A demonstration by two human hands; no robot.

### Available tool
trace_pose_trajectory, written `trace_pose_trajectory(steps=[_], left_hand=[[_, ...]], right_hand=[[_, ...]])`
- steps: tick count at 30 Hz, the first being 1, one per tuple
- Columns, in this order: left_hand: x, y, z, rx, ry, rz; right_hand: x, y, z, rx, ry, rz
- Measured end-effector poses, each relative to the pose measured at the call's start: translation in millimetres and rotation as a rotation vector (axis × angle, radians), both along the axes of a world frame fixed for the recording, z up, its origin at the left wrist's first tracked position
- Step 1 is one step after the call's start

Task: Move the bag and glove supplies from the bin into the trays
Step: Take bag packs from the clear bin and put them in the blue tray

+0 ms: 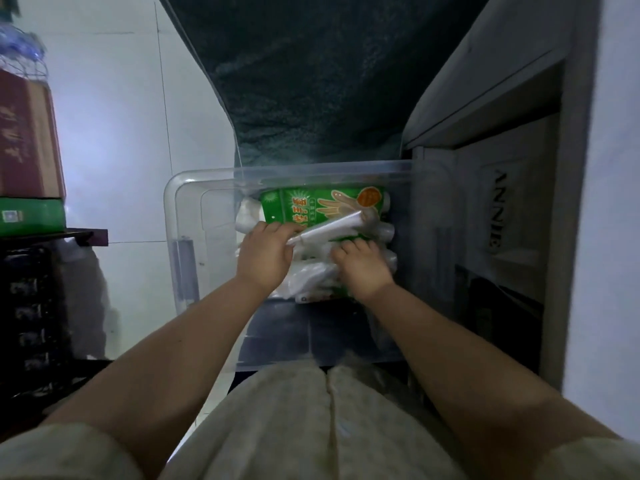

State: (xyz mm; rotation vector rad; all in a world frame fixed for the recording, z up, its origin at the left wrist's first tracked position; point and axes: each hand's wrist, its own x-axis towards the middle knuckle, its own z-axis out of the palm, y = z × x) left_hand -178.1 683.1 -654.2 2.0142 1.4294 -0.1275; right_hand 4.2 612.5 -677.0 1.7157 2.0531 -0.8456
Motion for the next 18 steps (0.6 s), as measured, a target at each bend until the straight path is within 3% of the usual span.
trace_pose_trajectory(steps=[5,9,15,18], left_hand=[[19,15,63,0.036,-0.077,-0.032],[31,26,110,-0.005,-0.168,-0.2],[15,20,169,0.016,-0.333,-0.361],[6,0,199,0.028,-0.331,-0.591]], right_hand=[[4,7,91,0.357,0.068,-0.075],[-3,4,152,0.622,0.068,-0.172],[-41,-22,214,0.769,-0.047,-0.441],[-65,-50,231,0.825,-0.105,-0.615]])
